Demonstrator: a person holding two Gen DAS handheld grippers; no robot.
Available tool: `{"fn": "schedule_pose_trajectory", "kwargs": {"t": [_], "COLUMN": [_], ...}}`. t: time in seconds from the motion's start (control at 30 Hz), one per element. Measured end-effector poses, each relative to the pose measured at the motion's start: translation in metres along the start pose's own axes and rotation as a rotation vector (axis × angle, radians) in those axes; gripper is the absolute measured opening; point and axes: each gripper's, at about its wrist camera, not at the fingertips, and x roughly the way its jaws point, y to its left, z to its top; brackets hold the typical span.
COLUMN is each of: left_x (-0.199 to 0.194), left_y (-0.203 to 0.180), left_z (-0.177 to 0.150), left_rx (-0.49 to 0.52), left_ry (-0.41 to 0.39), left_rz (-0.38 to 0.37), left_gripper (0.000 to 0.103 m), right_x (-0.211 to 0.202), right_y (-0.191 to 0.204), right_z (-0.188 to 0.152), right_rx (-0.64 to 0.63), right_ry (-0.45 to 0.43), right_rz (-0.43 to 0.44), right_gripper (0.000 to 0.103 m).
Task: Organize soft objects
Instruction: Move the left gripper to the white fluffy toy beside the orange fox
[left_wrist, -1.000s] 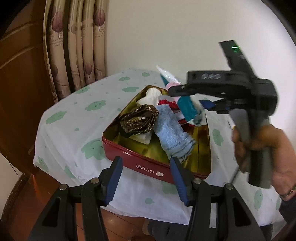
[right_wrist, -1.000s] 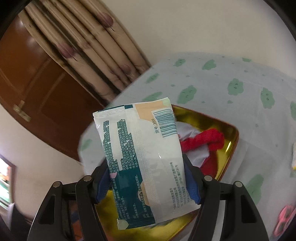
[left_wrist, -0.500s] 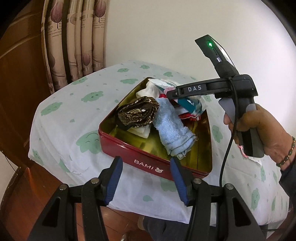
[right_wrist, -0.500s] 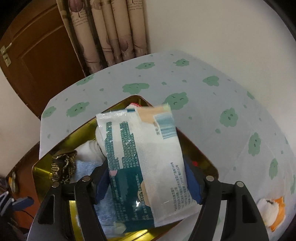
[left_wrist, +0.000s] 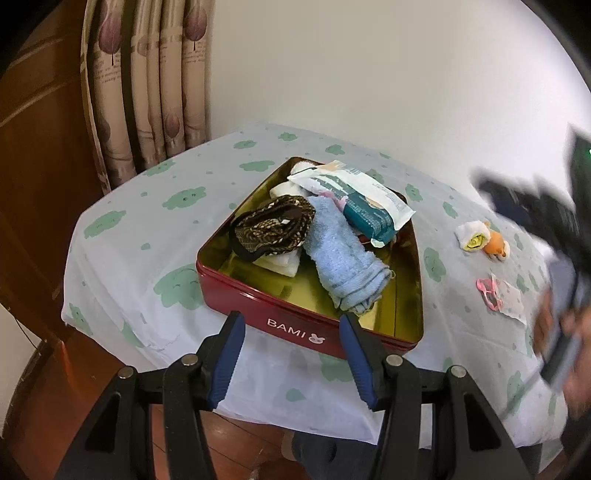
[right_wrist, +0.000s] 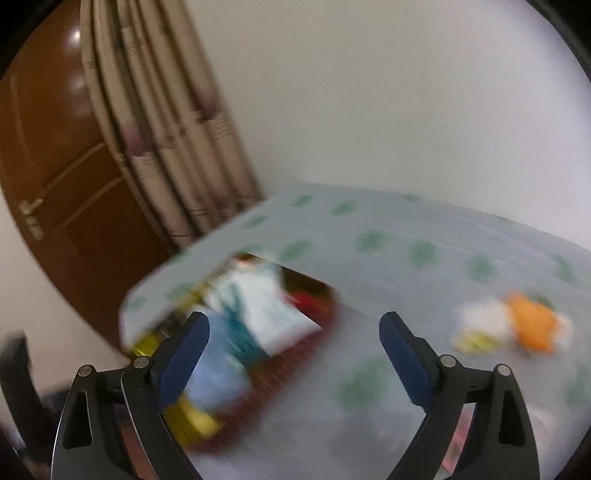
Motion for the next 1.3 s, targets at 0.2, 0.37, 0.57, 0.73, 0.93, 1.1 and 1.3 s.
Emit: {"fn": "schedule_pose_trajectory", "kwargs": {"t": [0.2,0.37,0.57,0.73,0.93,1.1,1.3], "left_x": [-0.005,-0.008,-0.009,-0.014,-0.012,-0.003,0.017], "left_y": [-0.012,-0.029,-0.05,-0.072,-0.105,-0.133,-0.165], "left_z": [-0.004,-0.01,-0.018,-0.02,-0.019,-0.018,-0.015], "left_rx": [0.049,0.122,0.185,0.227,0.283,0.335,0.366], "left_ry": [-0.019,-0.046,-0.031,-0.039,-0.032,-0.004,0.056], "left_rz": [0.022,0.066,0.079,0.08,0.052,0.014,-0.044], "left_gripper": [0.055,0.055,0.055,0.055,0.055,0.055,0.055], "right_x": [-0.064,-0.107,-0.124,-0.123,-0.118,-0.107,-0.104], "right_y": [-0.096,-0.165,-0.22,-0.244,-0.245,-0.238,-0.236], "right_z": [-0.075,-0.112,-0.132,-0.137,-0.144,-0.144,-0.144], "right_rx": [0.099,0.171,0.309,0.421,0.427,0.37,0.362], "right_ry": [0.061,0.085,0.1,0.091,0.137,0.195,0.208], "right_rz": [-0.303,-0.521,-0.566,-0.521,-0.543,-0.611,-0.618], "right_gripper": [0.092,0.092,0.095,0.096,0.098,0.099,0.101]}}
